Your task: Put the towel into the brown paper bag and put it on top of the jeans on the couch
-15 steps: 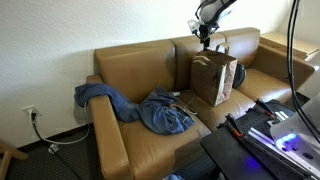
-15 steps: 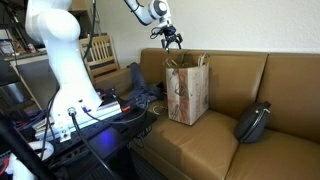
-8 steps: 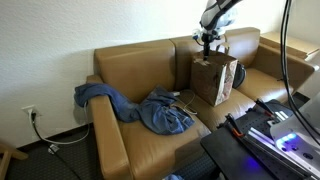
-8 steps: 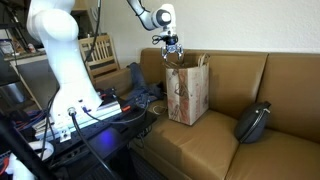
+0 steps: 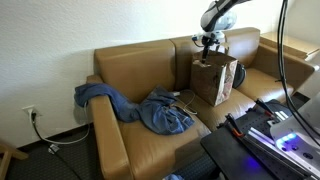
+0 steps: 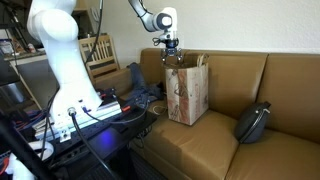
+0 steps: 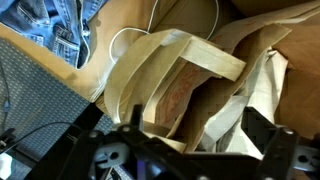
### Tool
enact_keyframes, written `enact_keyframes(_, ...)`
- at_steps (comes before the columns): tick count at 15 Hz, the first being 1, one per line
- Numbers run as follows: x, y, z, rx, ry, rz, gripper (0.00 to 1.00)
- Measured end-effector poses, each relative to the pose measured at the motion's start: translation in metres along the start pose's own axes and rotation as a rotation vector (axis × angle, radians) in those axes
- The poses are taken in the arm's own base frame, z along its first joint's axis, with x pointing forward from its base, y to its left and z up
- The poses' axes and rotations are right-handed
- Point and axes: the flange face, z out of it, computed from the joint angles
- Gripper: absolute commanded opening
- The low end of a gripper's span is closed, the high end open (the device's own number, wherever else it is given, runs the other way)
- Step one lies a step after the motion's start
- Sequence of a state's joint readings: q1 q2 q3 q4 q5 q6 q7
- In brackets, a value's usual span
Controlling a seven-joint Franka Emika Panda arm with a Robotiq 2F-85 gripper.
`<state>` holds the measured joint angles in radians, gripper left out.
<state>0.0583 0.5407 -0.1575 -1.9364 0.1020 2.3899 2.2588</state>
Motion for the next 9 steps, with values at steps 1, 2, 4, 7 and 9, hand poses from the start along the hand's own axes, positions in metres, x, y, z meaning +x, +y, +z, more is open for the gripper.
enact_keyframes(1,0.004,-0.002,0.008,-0.022,-0.008,0.035,1.00)
enact_keyframes(2,0.008,-0.005,0.015,-0.038,-0.013,0.068,1.00)
enact_keyframes(4,0.016,-0.010,0.023,-0.055,-0.029,0.130,1.00)
enact_keyframes(7,0.028,-0.023,0.023,-0.058,-0.060,0.221,1.00)
enact_keyframes(9,0.038,-0.030,0.026,-0.067,-0.064,0.260,0.74)
